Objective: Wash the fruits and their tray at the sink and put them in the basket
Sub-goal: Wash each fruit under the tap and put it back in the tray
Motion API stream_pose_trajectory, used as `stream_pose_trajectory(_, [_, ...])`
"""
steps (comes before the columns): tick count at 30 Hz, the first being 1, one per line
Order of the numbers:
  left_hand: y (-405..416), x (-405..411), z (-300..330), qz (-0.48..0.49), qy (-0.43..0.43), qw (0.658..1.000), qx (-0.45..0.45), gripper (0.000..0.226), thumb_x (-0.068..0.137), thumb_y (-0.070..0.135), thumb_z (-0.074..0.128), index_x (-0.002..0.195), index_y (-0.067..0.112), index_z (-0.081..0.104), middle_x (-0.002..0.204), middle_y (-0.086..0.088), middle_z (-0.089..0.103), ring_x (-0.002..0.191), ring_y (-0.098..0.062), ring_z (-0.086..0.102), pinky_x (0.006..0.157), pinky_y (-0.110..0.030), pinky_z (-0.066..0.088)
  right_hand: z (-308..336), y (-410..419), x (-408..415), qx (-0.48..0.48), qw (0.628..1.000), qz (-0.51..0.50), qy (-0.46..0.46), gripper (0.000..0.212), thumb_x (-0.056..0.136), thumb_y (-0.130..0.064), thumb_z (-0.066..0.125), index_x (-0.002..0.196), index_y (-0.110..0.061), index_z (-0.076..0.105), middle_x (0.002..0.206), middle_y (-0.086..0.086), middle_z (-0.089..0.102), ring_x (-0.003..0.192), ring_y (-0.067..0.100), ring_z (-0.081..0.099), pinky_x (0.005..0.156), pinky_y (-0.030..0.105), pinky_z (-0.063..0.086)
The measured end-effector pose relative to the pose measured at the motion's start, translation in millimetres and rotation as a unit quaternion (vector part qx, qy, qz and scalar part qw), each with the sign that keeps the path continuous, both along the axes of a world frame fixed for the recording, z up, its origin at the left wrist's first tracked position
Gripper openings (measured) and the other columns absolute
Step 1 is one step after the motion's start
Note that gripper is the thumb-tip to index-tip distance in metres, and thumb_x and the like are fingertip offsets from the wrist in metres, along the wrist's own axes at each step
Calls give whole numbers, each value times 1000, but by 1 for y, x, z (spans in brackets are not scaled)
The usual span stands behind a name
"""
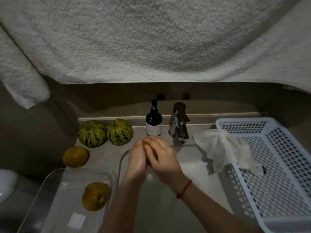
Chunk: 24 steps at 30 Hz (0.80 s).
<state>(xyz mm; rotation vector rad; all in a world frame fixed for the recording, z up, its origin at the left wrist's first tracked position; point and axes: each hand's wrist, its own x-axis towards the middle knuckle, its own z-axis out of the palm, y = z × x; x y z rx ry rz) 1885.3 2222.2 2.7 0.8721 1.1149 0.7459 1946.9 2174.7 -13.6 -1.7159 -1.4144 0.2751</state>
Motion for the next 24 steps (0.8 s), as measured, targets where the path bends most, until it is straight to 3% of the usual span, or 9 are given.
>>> stream_pose_trajectory(3, [-1, 2, -8, -10, 153, 985, 77, 24, 97, 19, 40, 88, 10, 60, 83, -16, 61, 71, -22, 58, 61, -33, 48, -9, 2, 6, -80, 972, -45, 217, 24, 94, -27, 52, 114, -18, 63, 111, 4, 63, 106, 16, 57, 97, 31, 46])
stream_pose_trajectory(6, [-3, 5, -9, -3, 164, 981, 102, 22, 96, 22, 46, 103, 6, 59, 96, -17, 63, 77, -20, 58, 71, -33, 47, -17, -10, -9, -36, 974, -94, 205, 31, 96, -30, 48, 123, -18, 59, 116, -5, 58, 109, 4, 53, 95, 8, 38])
stream_pose_trajectory(8, [-6, 6, -10, -18, 57, 998, -35, 27, 97, 30, 45, 96, 8, 61, 86, -11, 63, 74, -18, 59, 66, -30, 48, -24, -19, -10, 36, 987, -87, 130, 32, 93, -23, 49, 121, -13, 62, 121, -1, 57, 113, 4, 49, 98, 7, 33])
stream_pose_trajectory(10, [-12, 6, -6, -61, -118, 963, -233, 36, 95, 42, 45, 82, 12, 60, 69, -3, 62, 65, -12, 60, 61, -24, 50, -32, -24, -4, 92, 990, -76, 72, 27, 88, -13, 54, 110, -6, 68, 115, 7, 62, 110, 15, 54, 99, 18, 38])
stream_pose_trajectory(12, [-20, 10, -10, -36, -195, 934, -299, 36, 94, 43, 48, 81, 11, 60, 69, -3, 61, 70, -12, 60, 60, -24, 53, -34, -25, -1, 102, 986, -84, 98, 19, 85, -6, 58, 100, -5, 70, 106, 6, 66, 103, 19, 59, 95, 25, 44])
stream_pose_trajectory(15, [-31, 20, -28, 32, -42, 995, -83, 18, 95, 19, 51, 86, 8, 62, 82, -10, 62, 84, -24, 60, 65, -27, 49, -30, -18, -1, -24, 951, -190, 243, 10, 91, -18, 56, 99, -16, 61, 99, 2, 64, 97, 18, 61, 87, 31, 50])
stream_pose_trajectory(20, [-33, 21, -42, -63, 108, 951, 282, 14, 93, 17, 54, 84, 26, 58, 89, 1, 62, 87, -16, 59, 74, -28, 49, -19, -19, 18, -157, 725, -184, 645, 36, 92, -45, 49, 99, -12, 62, 101, 15, 66, 97, 29, 64, 68, 37, 55])
stream_pose_trajectory(22, [-31, 19, -40, -98, 91, 953, 272, 14, 94, 20, 51, 84, 27, 59, 89, 3, 62, 87, -17, 59, 71, -28, 50, -22, -22, 16, -139, 758, -181, 611, 39, 91, -49, 49, 100, -13, 60, 101, 12, 64, 99, 28, 63, 71, 37, 55])
stream_pose_trajectory(24, [-27, 21, -34, -74, -4, 993, 92, 17, 96, 24, 48, 83, 24, 60, 91, -2, 62, 86, -22, 59, 70, -31, 51, -28, -28, 10, -85, 890, -208, 397, 28, 94, -44, 45, 102, -20, 57, 98, 3, 61, 98, 24, 62, 73, 27, 50])
